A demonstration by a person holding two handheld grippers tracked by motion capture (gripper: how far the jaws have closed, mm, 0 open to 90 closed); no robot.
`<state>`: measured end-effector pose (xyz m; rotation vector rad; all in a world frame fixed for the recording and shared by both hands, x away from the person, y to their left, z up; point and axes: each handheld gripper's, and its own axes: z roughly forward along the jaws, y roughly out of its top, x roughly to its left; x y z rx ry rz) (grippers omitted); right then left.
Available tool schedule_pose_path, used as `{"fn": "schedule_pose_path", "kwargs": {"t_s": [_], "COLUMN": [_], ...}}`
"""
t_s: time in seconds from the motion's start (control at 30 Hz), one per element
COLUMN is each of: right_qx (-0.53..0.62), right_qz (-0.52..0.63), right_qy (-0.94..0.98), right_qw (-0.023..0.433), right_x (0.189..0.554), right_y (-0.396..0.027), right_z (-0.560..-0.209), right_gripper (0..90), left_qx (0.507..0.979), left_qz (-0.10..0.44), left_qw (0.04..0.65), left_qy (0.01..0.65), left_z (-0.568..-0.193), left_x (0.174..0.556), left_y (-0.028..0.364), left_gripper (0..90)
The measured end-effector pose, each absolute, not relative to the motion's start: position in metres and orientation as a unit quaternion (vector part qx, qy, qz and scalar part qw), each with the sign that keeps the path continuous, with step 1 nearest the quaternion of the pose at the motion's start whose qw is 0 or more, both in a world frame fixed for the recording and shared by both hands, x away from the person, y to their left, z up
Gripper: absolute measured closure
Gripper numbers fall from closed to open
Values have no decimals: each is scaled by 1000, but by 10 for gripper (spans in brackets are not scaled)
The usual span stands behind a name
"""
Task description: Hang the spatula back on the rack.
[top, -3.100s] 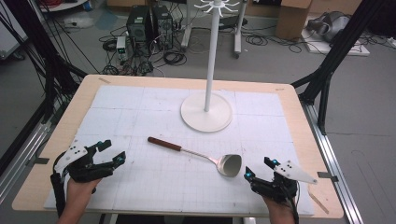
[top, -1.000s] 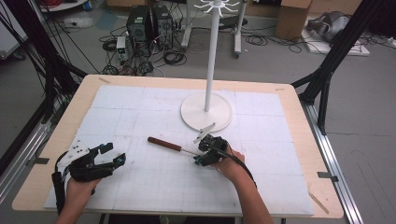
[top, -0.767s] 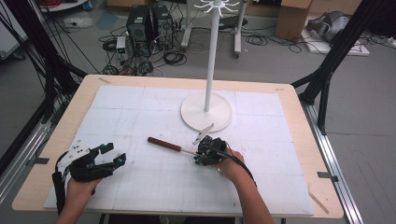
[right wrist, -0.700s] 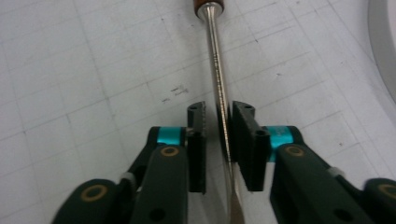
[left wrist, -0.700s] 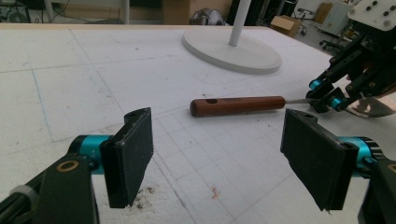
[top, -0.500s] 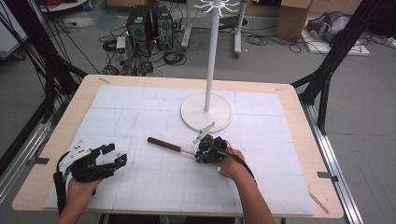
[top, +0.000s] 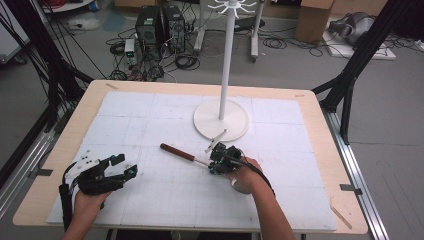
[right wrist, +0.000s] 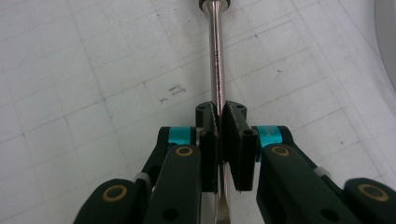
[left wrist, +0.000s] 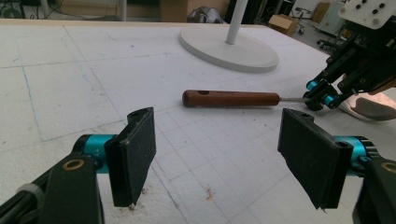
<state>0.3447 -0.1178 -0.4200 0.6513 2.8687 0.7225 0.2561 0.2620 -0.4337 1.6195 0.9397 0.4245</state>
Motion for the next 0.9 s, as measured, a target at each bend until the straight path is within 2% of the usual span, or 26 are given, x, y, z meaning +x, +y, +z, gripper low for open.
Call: {"fn": "schedule_pose_path", "kwargs": {"t_s": [0.37, 0.7, 0.9], "right_qx": [245, 276, 291], "right_qz": [270, 322, 364], "right_qy": [929, 903, 881], "right_qw": [67, 70, 82], "right_x": [337, 331, 325], "right_y": [-123, -134, -144], "right_z": [-421, -405, -398], "right_gripper": [850, 849, 848], "left_qx": [694, 695, 679], "left_qz": [180, 179, 166], "left_qw": [572, 571, 590], "left_qy": [400, 399, 404], "left_z": [-434, -435, -432], "left_x": [256, 256, 257], "left_y": [262, 261, 259], "left_gripper": [287, 289, 292]}}
